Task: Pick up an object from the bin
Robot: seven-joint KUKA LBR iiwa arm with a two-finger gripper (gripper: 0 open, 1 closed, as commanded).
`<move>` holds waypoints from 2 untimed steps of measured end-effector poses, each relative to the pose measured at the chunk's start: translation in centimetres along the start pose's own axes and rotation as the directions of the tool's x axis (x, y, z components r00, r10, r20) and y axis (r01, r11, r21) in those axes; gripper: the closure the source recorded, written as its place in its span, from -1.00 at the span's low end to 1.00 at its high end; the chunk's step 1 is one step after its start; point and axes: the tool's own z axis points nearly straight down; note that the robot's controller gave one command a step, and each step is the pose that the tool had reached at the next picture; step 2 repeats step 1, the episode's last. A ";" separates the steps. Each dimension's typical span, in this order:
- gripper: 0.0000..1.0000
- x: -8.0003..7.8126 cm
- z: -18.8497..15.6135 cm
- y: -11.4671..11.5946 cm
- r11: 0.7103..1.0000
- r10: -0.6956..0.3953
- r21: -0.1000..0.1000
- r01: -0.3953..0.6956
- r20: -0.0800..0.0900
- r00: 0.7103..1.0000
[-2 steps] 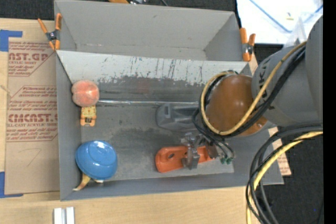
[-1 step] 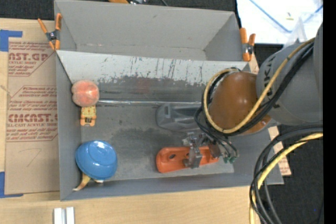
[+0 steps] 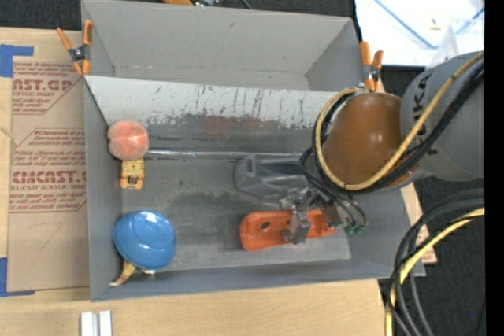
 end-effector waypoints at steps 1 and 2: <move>1.00 -0.1 -2.5 0.0 1.000 0.000 0.000 0.000 0.001 1.000; 1.00 -0.1 -2.5 0.0 1.000 0.000 0.000 0.000 0.001 1.000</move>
Offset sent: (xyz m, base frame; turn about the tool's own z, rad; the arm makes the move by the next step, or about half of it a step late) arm 0.0010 0.0001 0.0501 -0.0001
